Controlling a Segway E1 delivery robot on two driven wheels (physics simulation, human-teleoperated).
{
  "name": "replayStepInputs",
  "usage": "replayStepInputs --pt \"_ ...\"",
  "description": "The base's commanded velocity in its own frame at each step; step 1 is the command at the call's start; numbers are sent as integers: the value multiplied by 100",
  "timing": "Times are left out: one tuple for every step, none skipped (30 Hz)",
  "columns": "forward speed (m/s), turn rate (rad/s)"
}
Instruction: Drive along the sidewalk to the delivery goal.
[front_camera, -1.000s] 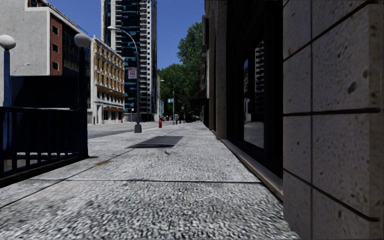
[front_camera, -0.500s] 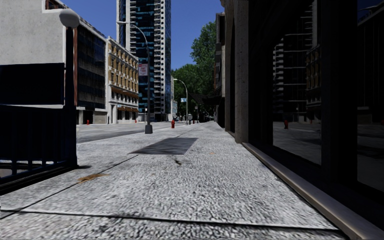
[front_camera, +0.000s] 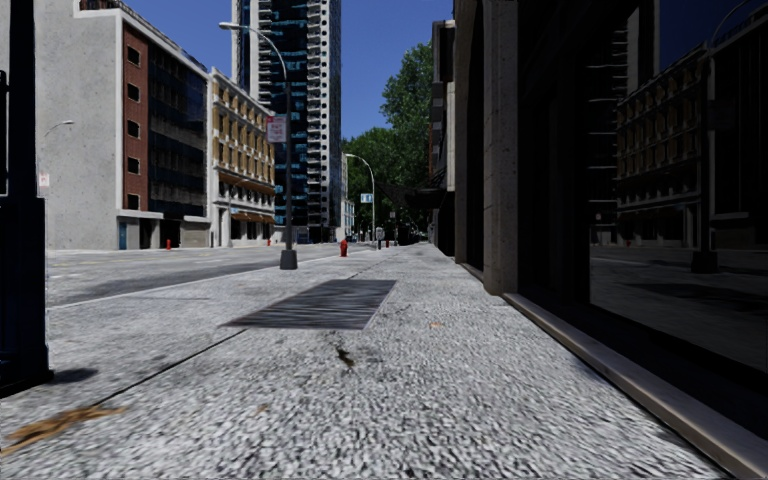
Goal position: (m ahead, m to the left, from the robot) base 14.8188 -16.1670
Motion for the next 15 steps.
replayStepInputs --pt "200 0" --pt "200 0" --pt "200 0" --pt "200 0" --pt "200 0" --pt "200 0" --pt "200 0" --pt "200 0" --pt "200 0" --pt "200 0" --pt "200 0" --pt "200 0" --pt "200 0" --pt "200 0" --pt "200 0"
